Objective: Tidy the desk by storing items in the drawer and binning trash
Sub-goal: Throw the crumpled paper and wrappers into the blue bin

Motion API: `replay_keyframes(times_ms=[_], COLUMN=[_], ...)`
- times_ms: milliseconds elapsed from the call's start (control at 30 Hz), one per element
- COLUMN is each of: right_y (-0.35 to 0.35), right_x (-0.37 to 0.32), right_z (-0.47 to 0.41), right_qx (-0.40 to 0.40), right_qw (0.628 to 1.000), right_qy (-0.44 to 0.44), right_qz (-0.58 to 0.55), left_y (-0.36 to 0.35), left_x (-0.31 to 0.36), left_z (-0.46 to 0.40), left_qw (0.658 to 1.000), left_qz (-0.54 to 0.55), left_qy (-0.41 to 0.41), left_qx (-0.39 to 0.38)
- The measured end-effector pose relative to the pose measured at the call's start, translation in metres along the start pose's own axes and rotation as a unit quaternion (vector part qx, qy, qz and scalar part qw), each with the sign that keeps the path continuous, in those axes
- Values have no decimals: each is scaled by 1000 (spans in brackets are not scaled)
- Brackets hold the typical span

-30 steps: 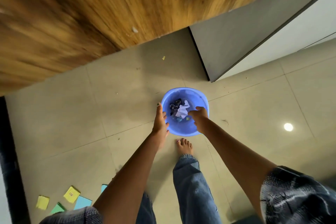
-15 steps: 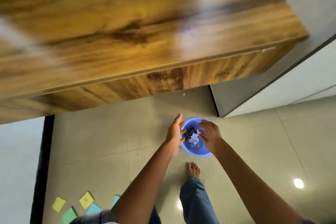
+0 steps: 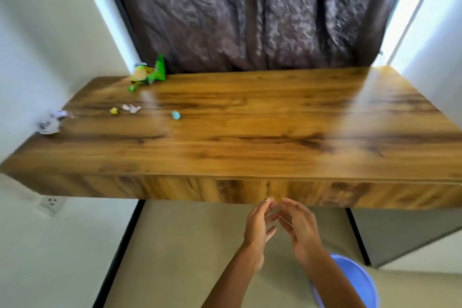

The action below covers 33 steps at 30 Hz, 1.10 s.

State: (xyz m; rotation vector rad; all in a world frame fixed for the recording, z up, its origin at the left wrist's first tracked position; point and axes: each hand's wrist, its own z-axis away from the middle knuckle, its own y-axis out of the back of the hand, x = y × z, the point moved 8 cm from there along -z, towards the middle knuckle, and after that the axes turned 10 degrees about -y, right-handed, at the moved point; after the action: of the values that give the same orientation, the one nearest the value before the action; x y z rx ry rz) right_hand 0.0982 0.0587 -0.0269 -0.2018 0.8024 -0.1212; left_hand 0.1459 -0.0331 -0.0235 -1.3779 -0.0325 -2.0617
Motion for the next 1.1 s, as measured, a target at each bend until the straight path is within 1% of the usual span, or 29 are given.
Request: replay_keyframes(times_ms=[167, 300, 433, 633, 700, 767, 833, 900, 967, 1033, 1100], right_y=[-104, -180, -239, -312, -334, -356, -372, -389, -411, -430, -446], right_x=[-4, -6, -9, -21, -27, -34, -43, -58, -72, -77, -77], right_z=[32, 42, 34, -7, -28, -54, -78, -99, -119, -135, -146], right_qx=[-50, -78, -94, -79, -58, -16, 35, 71, 76, 65, 51], right_qw=[994, 986, 978, 968, 965, 960, 943, 921, 894, 873, 843], right_qy=[79, 105, 123, 161, 171, 177, 190, 229, 282, 313, 346], right_qz=[56, 101, 140, 175, 188, 218, 271, 308, 340, 369, 409], left_y=[93, 152, 194, 245, 260, 275, 286, 295, 301, 305, 306], left_x=[82, 136, 170, 203, 213, 225, 236, 249, 264, 275, 281], left_z=[6, 7, -5, -52, -72, -95, -115, -140, -165, -187, -205], left_qw=[996, 989, 981, 970, 968, 967, 968, 971, 972, 972, 973], left_qz=[19, 46, 81, 132, 146, 158, 175, 184, 192, 199, 203], left_qy=[-76, -126, -152, -164, -158, -144, -113, -87, -73, -62, -49], left_qx=[37, 65, 86, 124, 132, 140, 139, 128, 115, 107, 103])
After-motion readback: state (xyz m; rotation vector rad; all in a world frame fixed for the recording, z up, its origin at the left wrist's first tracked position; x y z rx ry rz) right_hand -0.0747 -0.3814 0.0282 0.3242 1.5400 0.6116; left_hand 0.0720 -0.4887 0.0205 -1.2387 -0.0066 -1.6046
